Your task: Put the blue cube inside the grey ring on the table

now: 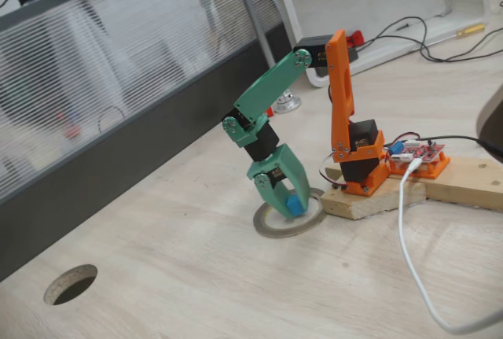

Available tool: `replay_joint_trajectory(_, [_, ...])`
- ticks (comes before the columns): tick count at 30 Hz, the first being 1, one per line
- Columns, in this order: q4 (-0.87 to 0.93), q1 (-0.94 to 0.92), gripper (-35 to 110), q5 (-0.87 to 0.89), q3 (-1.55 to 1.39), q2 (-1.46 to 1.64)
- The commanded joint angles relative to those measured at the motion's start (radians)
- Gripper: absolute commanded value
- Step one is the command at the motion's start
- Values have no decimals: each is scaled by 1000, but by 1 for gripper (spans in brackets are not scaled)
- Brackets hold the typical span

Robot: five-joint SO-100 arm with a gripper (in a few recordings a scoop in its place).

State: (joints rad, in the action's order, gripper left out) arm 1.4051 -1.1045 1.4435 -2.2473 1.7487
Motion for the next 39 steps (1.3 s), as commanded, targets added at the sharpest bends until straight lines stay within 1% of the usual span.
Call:
replay_joint_trajectory(1, [6,-9,16,14,-15,29])
replay_joint_trajectory(8, [-3,-15,16,14,-15,32])
replay_joint_trajectory(14, [-107,-11,16,15,-17,26])
replay_joint_trajectory(39, [-100,-20,17,9,-15,20])
